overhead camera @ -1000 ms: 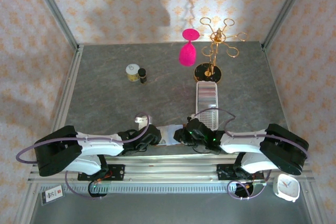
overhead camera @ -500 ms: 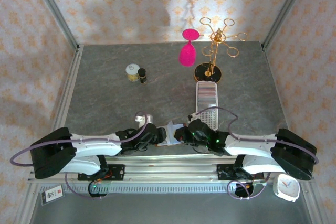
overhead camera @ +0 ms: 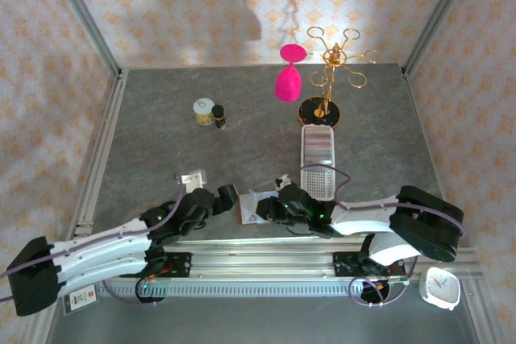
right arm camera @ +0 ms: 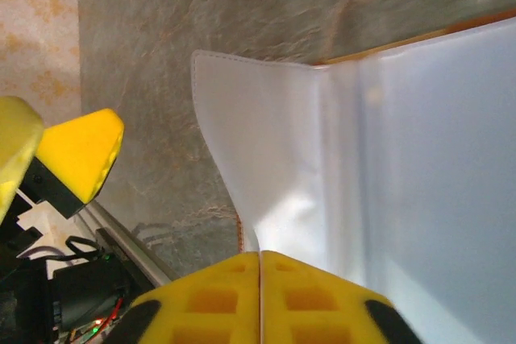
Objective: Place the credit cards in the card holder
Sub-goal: Flip over the card slot in the card holder.
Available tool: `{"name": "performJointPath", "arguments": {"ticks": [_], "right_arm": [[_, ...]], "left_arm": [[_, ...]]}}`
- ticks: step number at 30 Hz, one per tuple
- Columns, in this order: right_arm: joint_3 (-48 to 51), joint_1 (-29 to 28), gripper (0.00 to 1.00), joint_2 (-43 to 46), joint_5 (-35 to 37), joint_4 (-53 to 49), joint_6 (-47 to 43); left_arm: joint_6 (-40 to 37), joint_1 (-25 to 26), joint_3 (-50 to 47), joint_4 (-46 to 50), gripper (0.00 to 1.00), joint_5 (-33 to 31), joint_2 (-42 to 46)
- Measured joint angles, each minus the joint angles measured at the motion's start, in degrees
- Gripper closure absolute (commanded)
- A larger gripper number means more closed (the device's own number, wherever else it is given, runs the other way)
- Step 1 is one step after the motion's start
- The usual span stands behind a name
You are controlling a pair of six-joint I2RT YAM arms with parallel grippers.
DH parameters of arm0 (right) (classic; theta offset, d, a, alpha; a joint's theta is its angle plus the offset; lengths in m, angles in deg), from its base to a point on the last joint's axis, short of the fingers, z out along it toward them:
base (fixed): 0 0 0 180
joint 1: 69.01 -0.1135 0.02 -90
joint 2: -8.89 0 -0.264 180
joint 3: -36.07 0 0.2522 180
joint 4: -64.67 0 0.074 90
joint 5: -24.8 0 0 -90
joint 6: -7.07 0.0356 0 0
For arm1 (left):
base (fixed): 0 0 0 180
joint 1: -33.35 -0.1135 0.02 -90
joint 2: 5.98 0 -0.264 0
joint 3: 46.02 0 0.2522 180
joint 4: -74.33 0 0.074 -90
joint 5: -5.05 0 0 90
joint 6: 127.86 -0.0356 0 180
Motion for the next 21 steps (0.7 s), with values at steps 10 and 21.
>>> {"name": "performJointPath", "arguments": {"ticks": [10,21], "right_arm": [[-3.0,-1.6,0.42,-2.0,-0.3,6.2,-3.6],[-7.5,-0.8,0.41,19.8,13.5,-3.2,-30.7]], "left_arm": [[-0.2,-1.8,-2.8,3.1,0.01,-1.6,13.4],[-2.3,-1.8,-1.2,4.5,0.01,-2.6,11.6]]}}
